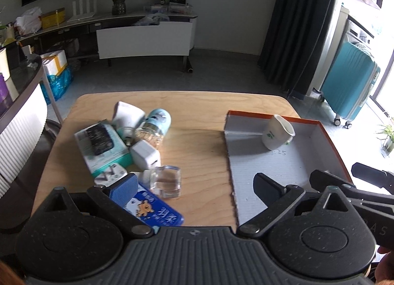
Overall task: Organize rigid objects
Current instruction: 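Move both tools back from the tray to the items on the table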
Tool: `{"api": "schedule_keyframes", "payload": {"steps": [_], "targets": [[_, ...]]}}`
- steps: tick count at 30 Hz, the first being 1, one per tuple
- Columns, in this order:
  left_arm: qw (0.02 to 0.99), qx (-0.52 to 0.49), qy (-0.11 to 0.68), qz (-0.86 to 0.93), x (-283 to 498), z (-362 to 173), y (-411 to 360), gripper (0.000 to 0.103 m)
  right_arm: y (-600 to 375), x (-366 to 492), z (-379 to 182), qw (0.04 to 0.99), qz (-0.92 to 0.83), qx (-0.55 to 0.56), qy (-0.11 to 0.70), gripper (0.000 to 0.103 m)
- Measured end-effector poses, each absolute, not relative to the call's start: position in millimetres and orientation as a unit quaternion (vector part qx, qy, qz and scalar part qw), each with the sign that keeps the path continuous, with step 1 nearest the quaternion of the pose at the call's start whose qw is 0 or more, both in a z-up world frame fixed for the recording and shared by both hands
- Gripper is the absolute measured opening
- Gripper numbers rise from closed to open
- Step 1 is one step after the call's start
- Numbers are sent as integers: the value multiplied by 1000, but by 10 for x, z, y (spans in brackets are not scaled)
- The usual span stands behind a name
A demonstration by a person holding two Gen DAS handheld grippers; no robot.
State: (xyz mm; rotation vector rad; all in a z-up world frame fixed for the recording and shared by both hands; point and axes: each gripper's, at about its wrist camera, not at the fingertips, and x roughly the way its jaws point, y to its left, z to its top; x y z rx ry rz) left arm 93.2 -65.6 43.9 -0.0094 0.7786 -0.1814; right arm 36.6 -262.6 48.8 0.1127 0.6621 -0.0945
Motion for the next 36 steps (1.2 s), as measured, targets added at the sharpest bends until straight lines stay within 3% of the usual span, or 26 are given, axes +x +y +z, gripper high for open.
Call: {"api": "schedule_keyframes", "payload": {"steps": [36], "targets": [[917,-53,395,-30,734,358,167,102,-1848,487,340,934,34,35,355,92]]}}
